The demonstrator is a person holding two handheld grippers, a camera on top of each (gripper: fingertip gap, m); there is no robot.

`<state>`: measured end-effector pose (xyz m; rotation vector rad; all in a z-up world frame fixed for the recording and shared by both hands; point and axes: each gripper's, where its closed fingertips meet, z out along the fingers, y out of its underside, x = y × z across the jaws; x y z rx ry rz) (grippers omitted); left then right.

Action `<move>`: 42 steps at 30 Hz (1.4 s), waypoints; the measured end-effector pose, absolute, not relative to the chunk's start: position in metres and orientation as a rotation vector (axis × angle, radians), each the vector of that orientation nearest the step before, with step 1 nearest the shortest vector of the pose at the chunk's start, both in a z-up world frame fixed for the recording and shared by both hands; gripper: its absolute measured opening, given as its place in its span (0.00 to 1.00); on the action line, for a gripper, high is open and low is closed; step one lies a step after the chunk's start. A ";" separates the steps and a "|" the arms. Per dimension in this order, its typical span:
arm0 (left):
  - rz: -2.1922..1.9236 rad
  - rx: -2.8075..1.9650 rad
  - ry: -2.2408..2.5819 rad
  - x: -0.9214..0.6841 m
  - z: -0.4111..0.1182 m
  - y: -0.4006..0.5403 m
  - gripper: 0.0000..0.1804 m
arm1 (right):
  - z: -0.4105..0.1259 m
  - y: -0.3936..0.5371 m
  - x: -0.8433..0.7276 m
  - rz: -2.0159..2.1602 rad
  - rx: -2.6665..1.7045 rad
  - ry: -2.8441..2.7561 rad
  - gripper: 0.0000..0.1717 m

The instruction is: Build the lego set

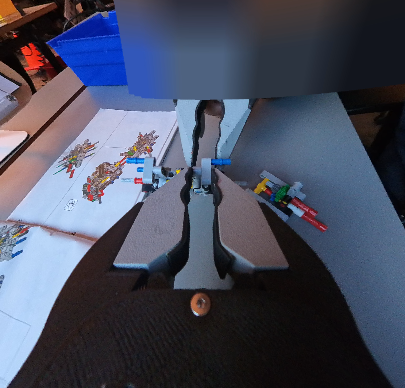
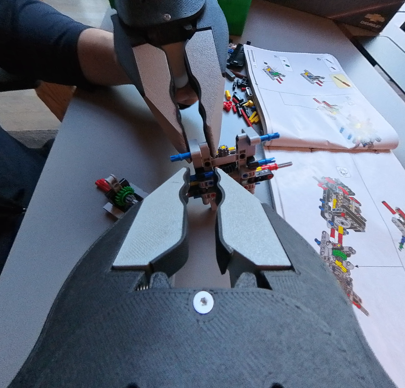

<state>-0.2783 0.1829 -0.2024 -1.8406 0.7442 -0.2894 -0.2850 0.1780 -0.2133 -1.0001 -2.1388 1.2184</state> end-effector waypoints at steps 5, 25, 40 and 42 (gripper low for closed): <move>-0.221 -1.842 0.764 -0.277 -0.202 0.186 0.07 | -0.212 0.183 -0.286 1.138 -0.998 -2.125 0.08; -0.250 -1.835 0.756 -0.273 -0.202 0.187 0.07 | -0.213 0.182 -0.283 0.964 -0.956 -2.136 0.09; -0.250 -1.836 0.756 -0.271 -0.203 0.187 0.07 | -0.216 0.185 -0.281 0.967 -0.998 -2.157 0.09; -0.249 -1.836 0.753 -0.272 -0.203 0.187 0.07 | -0.216 0.185 -0.281 0.951 -0.993 -2.153 0.08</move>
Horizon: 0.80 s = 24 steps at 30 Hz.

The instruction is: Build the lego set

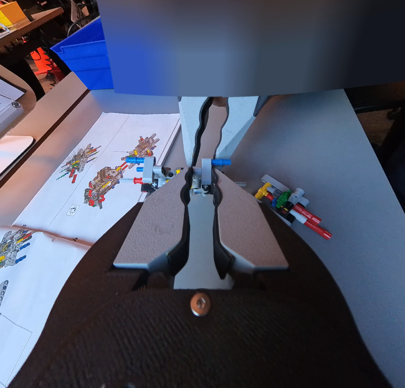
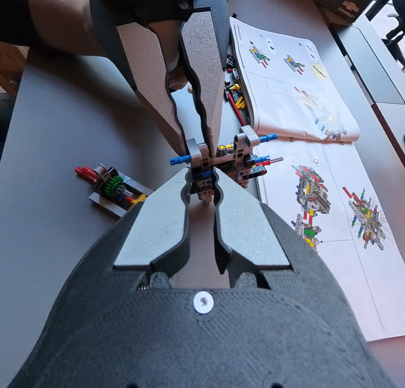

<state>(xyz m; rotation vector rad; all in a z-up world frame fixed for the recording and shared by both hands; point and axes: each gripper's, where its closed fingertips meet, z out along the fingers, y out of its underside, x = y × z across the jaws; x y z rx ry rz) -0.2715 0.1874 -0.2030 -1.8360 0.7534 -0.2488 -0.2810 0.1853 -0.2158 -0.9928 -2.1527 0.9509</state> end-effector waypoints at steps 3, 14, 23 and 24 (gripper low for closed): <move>-0.255 -1.837 0.743 -0.272 -0.203 0.188 0.07 | -0.216 0.185 -0.282 0.892 -0.959 -2.138 0.08; -0.263 -1.829 0.756 -0.271 -0.203 0.186 0.07 | -0.218 0.184 -0.281 0.922 -0.902 -2.163 0.08; -0.261 -1.820 0.755 -0.275 -0.204 0.186 0.07 | -0.218 0.182 -0.282 0.982 -0.855 -2.217 0.06; -0.270 -1.818 0.754 -0.276 -0.204 0.185 0.07 | -0.219 0.182 -0.283 0.981 -0.839 -2.223 0.06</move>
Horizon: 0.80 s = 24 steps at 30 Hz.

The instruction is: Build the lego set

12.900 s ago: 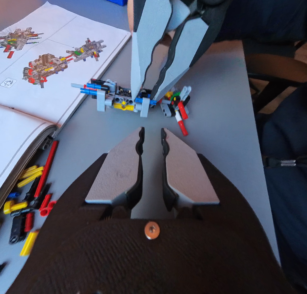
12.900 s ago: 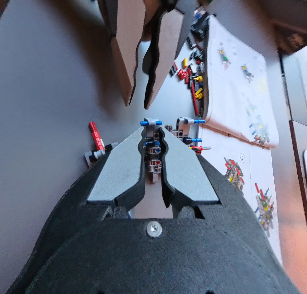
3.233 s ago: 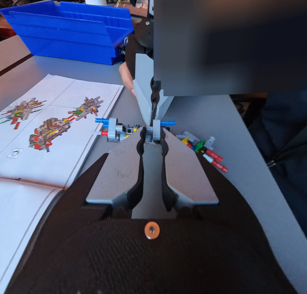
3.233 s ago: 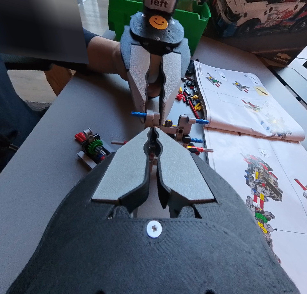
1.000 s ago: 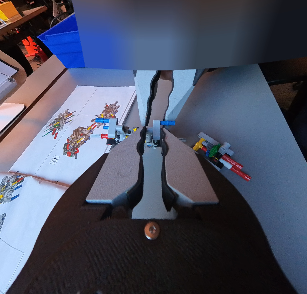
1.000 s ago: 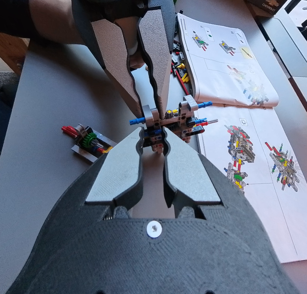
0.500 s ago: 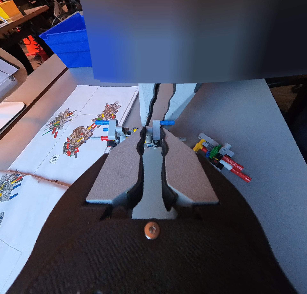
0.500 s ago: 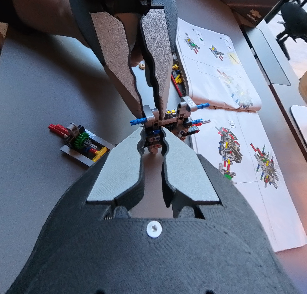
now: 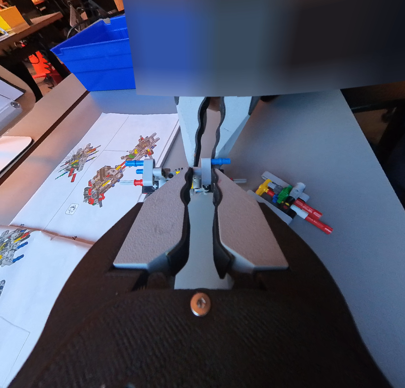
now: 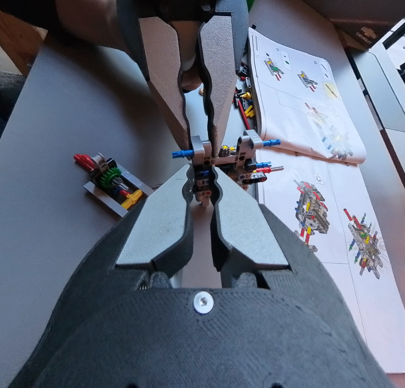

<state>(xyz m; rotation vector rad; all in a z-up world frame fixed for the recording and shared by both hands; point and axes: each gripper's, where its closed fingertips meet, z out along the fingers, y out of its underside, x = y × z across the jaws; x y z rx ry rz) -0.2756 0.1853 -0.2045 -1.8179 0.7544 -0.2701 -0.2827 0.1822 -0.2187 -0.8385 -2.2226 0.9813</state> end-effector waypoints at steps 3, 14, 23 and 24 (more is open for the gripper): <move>-0.270 -1.810 0.759 -0.275 -0.204 0.186 0.07 | -0.219 0.183 -0.282 0.983 -0.825 -2.246 0.06; -0.274 -1.799 0.776 -0.278 -0.206 0.183 0.07 | -0.216 0.180 -0.286 1.069 -0.787 -2.179 0.06; -0.266 -1.770 0.845 -0.274 -0.207 0.179 0.07 | -0.217 0.177 -0.280 1.191 -0.726 -2.220 0.07; -0.266 -1.769 0.848 -0.274 -0.207 0.179 0.07 | -0.217 0.177 -0.280 1.178 -0.712 -2.219 0.06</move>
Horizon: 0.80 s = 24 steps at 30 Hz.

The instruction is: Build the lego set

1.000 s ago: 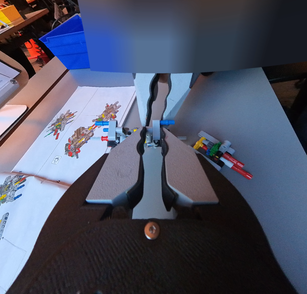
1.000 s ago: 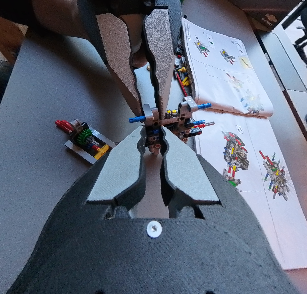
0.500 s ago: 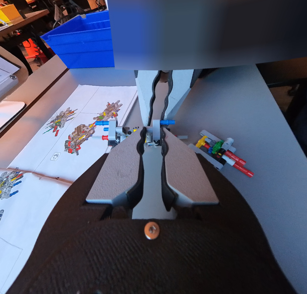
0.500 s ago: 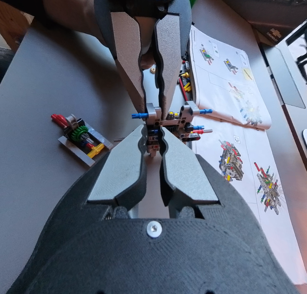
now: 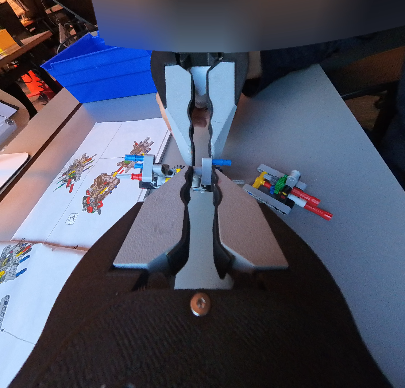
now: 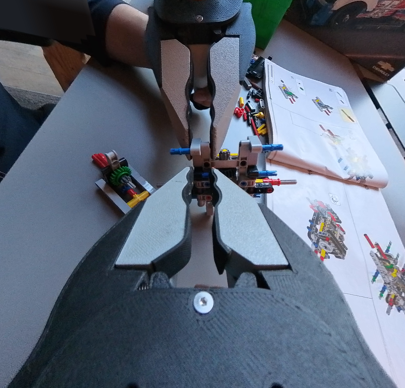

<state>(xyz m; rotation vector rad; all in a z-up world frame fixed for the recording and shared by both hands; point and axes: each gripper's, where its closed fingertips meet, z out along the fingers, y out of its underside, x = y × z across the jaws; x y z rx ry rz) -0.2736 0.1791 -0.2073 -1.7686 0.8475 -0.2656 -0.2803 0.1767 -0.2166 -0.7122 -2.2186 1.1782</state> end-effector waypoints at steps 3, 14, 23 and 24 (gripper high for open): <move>-0.278 -1.776 0.833 -0.276 -0.207 0.179 0.07 | -0.217 0.177 -0.282 1.108 -0.690 -2.198 0.06; -0.166 -1.921 0.882 -0.283 -0.239 0.185 0.07 | -0.233 0.167 -0.283 1.081 -0.687 -2.269 0.00; -0.208 -1.861 0.869 -0.277 -0.229 0.185 0.07 | -0.203 0.198 -0.275 1.128 -0.746 -2.099 0.05; -0.206 -1.857 0.869 -0.277 -0.228 0.185 0.07 | -0.207 0.195 -0.273 1.139 -0.766 -2.129 0.08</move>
